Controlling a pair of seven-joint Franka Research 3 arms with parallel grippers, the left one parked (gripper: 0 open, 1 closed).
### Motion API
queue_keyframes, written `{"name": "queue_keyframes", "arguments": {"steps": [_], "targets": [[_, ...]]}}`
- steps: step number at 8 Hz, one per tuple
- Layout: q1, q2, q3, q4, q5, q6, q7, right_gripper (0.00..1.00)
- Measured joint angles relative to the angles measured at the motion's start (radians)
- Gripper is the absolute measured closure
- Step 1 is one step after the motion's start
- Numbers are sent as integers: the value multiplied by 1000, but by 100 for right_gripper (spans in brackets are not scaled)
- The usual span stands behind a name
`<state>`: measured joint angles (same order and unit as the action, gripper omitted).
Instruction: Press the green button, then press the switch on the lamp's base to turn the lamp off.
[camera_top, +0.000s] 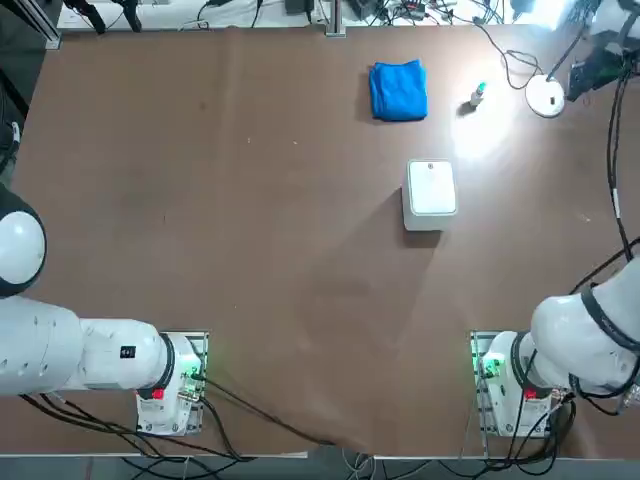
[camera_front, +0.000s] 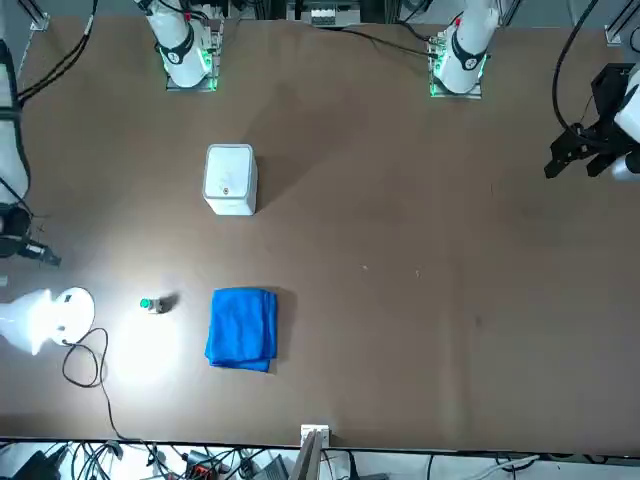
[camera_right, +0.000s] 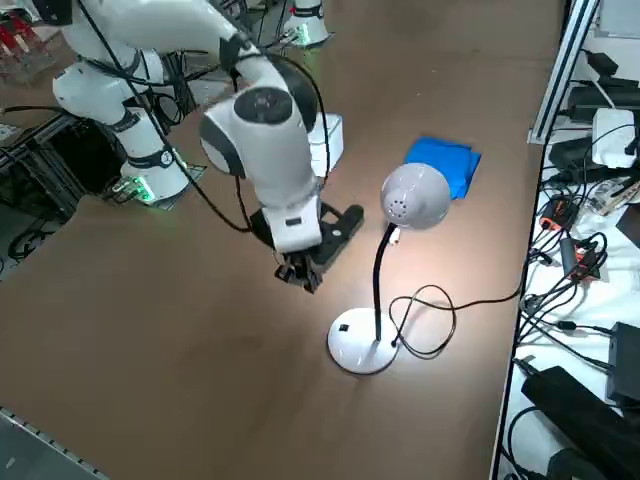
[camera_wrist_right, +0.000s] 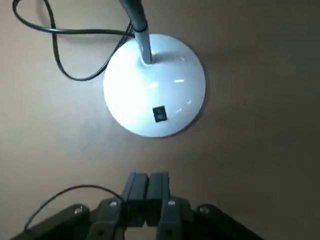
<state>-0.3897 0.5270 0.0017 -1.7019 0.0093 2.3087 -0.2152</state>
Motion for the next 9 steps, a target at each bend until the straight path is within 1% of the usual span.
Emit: {"name": "queue_keyframes", "arguments": {"steps": [1, 2, 3, 6, 9], "targets": [[0, 38, 3, -9, 0, 86, -1, 99], [-1, 67, 3, -12, 0, 147, -1, 99], [-4, 84, 3, -12, 0, 177, -2, 99], [-8, 90, 3, -12, 0, 198, -5, 99], [-7, 115, 10, -13, 0, 264, -5, 99]]}}
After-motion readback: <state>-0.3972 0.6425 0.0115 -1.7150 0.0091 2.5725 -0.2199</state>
